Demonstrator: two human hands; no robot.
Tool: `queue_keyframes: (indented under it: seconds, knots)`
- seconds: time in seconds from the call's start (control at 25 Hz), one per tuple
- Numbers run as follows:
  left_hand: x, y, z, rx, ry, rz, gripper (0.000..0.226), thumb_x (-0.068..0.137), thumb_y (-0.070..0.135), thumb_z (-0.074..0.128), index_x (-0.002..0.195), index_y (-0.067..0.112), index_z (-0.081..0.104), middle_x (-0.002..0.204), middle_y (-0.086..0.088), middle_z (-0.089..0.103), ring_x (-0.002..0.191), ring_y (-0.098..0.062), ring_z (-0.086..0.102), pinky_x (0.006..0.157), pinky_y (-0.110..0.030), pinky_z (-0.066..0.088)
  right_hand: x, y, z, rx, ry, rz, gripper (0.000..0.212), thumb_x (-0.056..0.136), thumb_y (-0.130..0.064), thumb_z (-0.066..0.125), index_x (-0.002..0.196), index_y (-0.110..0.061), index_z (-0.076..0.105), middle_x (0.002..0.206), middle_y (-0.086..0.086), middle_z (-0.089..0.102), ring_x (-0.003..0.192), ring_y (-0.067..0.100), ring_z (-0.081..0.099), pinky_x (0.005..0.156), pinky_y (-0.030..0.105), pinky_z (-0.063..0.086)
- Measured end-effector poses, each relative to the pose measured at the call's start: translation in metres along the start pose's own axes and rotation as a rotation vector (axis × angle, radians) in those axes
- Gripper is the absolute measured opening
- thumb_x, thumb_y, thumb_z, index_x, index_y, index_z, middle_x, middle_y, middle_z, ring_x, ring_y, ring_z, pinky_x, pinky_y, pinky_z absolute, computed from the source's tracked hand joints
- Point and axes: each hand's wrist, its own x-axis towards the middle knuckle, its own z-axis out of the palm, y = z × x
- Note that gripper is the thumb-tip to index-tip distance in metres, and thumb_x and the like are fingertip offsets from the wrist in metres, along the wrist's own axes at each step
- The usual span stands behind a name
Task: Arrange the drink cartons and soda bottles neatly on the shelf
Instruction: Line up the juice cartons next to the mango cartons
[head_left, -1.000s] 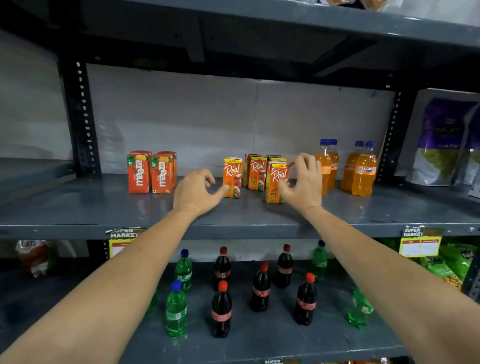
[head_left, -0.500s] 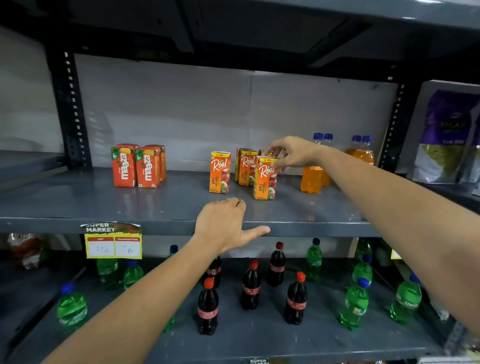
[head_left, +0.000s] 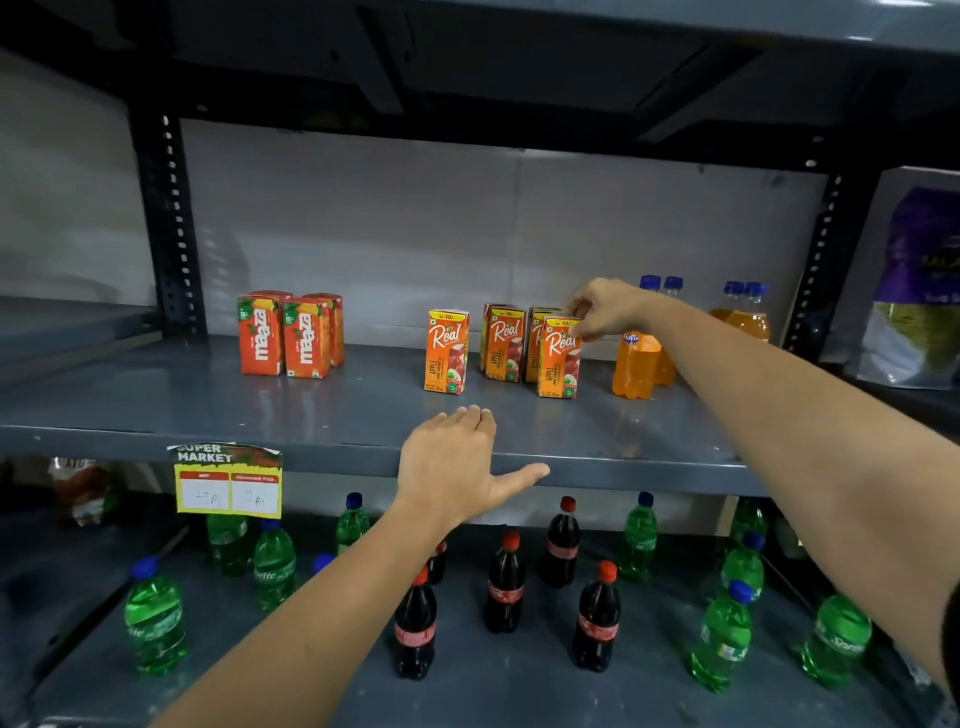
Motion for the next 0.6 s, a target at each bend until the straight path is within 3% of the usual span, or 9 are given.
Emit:
queue_keyframes:
  seconds: [0.08, 0.28, 0.4, 0.52, 0.6]
  knots:
    - [0.001, 0.000, -0.002, -0.007, -0.006, -0.003, 0.108, 0.069, 0.088, 0.002, 0.122, 0.012, 0.058, 0.125, -0.003, 0.064, 0.112, -0.018, 0.060, 0.081, -0.032, 0.051, 0.003, 0.001, -0.002, 0.012, -0.005, 0.017, 0.036, 0.082, -0.023, 0.067, 0.112, -0.008, 0.056, 0.115, 0.014, 0.062, 0.095, 0.020, 0.059, 0.072, 0.027, 0.053]
    - [0.002, 0.000, -0.002, 0.011, -0.010, -0.004, 0.110, 0.068, 0.088, 0.000, 0.123, 0.012, 0.057, 0.127, -0.003, 0.062, 0.114, -0.018, 0.059, 0.082, -0.032, 0.051, 0.018, -0.043, 0.001, -0.303, 0.121, -0.128, 0.057, 0.078, -0.064, 0.055, 0.103, -0.013, 0.058, 0.101, 0.008, 0.065, 0.089, 0.021, 0.059, 0.070, 0.032, 0.048]
    - [0.002, 0.000, -0.001, -0.002, -0.008, -0.011, 0.111, 0.068, 0.088, 0.001, 0.123, 0.011, 0.057, 0.125, -0.003, 0.063, 0.113, -0.019, 0.059, 0.085, -0.033, 0.050, 0.036, -0.088, 0.027, -0.259, 0.083, -0.288, 0.055, 0.084, -0.055, 0.054, 0.118, -0.012, 0.053, 0.115, 0.010, 0.063, 0.095, 0.021, 0.057, 0.079, 0.030, 0.044]
    - [0.002, -0.001, -0.001, -0.003, 0.004, -0.004, 0.110, 0.068, 0.088, 0.004, 0.122, 0.009, 0.058, 0.123, -0.004, 0.064, 0.112, -0.018, 0.060, 0.085, -0.032, 0.050, 0.049, -0.115, 0.042, -0.222, 0.029, -0.293, 0.048, 0.088, -0.037, 0.059, 0.127, -0.013, 0.047, 0.128, 0.013, 0.056, 0.112, 0.026, 0.054, 0.087, 0.032, 0.042]
    - [0.001, -0.001, -0.001, -0.005, 0.004, -0.004, 0.108, 0.069, 0.088, 0.005, 0.120, 0.009, 0.059, 0.120, -0.004, 0.066, 0.109, -0.019, 0.061, 0.083, -0.032, 0.051, 0.050, -0.115, 0.036, -0.149, 0.009, -0.268, 0.046, 0.084, -0.030, 0.065, 0.125, -0.013, 0.051, 0.125, 0.012, 0.058, 0.110, 0.025, 0.056, 0.087, 0.031, 0.043]
